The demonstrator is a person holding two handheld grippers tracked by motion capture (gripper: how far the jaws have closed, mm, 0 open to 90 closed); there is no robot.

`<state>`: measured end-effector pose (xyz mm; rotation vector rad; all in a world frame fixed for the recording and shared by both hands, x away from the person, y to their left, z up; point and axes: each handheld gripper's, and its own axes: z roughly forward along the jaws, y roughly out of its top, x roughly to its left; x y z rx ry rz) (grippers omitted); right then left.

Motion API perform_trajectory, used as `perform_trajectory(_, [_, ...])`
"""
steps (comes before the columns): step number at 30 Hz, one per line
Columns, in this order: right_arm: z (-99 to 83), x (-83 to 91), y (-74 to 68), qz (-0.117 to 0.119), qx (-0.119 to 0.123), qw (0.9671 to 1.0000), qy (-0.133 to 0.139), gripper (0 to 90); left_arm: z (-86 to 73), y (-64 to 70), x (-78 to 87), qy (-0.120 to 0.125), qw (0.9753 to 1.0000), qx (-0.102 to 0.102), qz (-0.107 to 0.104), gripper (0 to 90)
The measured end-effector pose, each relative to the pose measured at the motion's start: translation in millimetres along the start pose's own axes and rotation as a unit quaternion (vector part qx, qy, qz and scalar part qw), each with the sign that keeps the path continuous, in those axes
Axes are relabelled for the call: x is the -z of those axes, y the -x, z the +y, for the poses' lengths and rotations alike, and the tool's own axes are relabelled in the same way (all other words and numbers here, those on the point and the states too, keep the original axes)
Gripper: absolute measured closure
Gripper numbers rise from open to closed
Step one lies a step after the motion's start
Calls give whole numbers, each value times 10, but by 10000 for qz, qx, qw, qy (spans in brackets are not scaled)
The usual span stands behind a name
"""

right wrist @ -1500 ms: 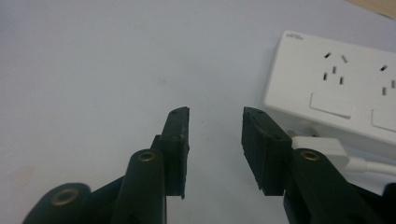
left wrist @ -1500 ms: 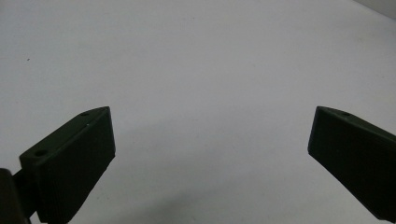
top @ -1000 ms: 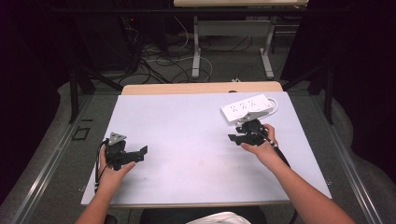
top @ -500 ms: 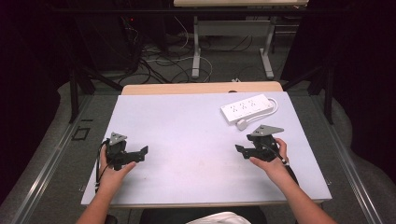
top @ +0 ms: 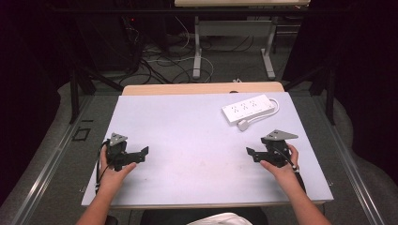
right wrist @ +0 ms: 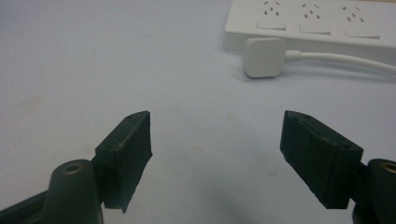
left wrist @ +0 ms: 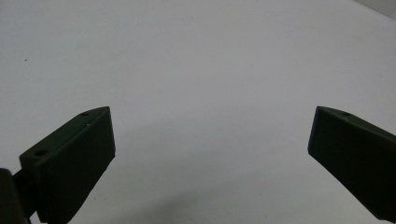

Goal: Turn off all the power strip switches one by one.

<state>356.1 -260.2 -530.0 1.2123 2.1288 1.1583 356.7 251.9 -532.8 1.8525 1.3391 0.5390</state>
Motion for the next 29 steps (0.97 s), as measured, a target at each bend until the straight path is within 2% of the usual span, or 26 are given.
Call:
perform_trajectory(3, [-38, -3, 66, -125, -28, 9999, -2, 228, 0, -6, 1, 4, 10000, -7, -1, 5])
perform_trajectory(7, [-77, -26, 126, -151, -203, 9996, -110, 200, 0, -6, 5, 1, 10000, 31, -16, 5])
perform_trajectory(15, [-118, -95, 175, -337, -241, 9987, -295, 154, 0, -8, -2, -7, 10000, -5, -17, 5])
perform_trajectory(29, [-151, -90, 253, -492, -470, 9972, -297, 112, 3, -17, 3, -6, 10000, -6, -26, 5])
